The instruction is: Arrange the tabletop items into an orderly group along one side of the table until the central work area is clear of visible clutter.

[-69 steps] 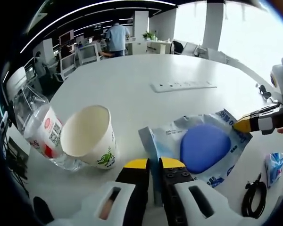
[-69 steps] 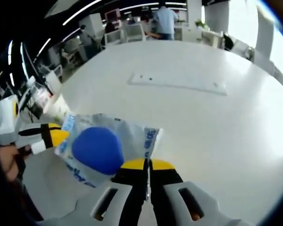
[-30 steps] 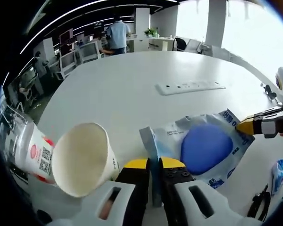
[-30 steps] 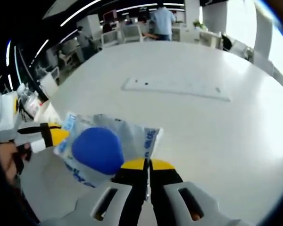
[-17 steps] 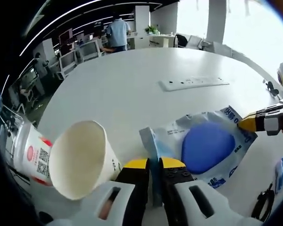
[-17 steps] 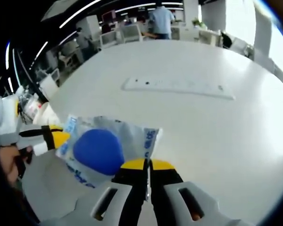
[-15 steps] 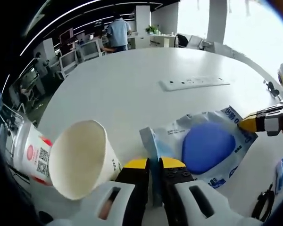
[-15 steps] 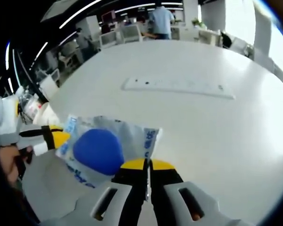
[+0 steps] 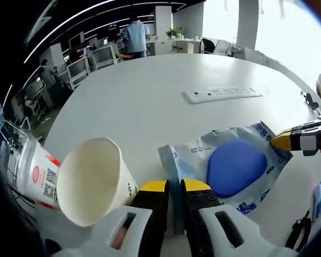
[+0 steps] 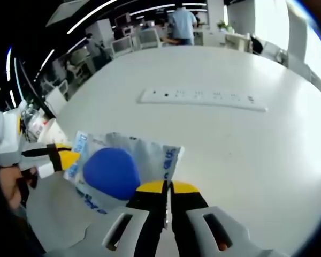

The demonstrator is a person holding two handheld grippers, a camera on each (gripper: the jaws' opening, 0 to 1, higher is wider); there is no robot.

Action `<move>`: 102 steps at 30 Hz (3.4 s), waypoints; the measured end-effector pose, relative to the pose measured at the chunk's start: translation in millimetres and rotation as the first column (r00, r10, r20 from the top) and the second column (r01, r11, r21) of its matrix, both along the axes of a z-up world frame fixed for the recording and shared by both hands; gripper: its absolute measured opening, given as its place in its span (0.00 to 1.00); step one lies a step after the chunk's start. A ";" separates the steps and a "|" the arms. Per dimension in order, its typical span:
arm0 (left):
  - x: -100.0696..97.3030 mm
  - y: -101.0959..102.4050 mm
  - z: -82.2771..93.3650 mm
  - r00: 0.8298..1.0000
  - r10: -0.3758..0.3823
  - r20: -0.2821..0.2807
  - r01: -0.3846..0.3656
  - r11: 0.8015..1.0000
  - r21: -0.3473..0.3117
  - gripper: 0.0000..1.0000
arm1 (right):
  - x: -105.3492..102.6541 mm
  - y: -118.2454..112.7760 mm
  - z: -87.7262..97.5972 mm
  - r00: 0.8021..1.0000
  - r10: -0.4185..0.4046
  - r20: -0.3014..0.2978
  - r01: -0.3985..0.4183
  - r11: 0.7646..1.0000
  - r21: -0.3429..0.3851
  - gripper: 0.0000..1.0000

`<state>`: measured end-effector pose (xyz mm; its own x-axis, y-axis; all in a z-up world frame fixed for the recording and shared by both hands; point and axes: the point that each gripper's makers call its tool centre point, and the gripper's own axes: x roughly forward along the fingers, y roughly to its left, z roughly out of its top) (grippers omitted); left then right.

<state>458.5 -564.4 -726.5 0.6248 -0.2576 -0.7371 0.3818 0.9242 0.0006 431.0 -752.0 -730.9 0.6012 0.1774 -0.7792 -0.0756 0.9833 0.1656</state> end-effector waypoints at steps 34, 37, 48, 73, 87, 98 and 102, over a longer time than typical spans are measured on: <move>1.1 -5.8 9.2 1.000 -0.003 0.016 0.003 1.000 -0.006 0.15 | 3.2 -11.7 1.8 0.999 -0.037 0.008 0.037 0.999 0.002 0.08; -0.1 -5.8 9.5 1.000 -0.007 0.017 0.007 1.000 -0.002 0.16 | 2.9 -11.2 1.8 0.999 -0.035 0.007 0.035 0.999 0.002 0.08; -1.8 -6.7 9.0 1.000 -0.023 0.013 0.023 1.000 0.019 0.18 | 4.7 -16.3 8.6 0.998 -0.048 0.030 0.049 0.999 -0.012 0.08; 3.4 -14.5 28.3 0.997 -0.050 0.056 0.047 0.998 0.044 0.21 | 3.0 -16.6 19.4 0.998 -0.055 0.045 0.055 0.998 -0.010 0.08; -15.2 -20.6 35.4 0.996 -0.058 0.066 0.056 0.998 0.020 0.22 | -11.4 -24.4 26.7 0.997 -0.062 0.051 0.063 0.998 -0.014 0.08; -32.5 -19.7 33.7 0.997 -0.052 0.065 0.052 0.999 -0.007 0.22 | -23.9 -25.3 33.4 0.997 -0.056 0.062 0.058 0.998 -0.020 0.08; -40.8 -17.4 31.6 0.997 -0.048 0.062 0.049 0.999 -0.014 0.22 | -26.4 -28.4 31.0 0.997 -0.058 0.060 0.059 0.998 -0.022 0.08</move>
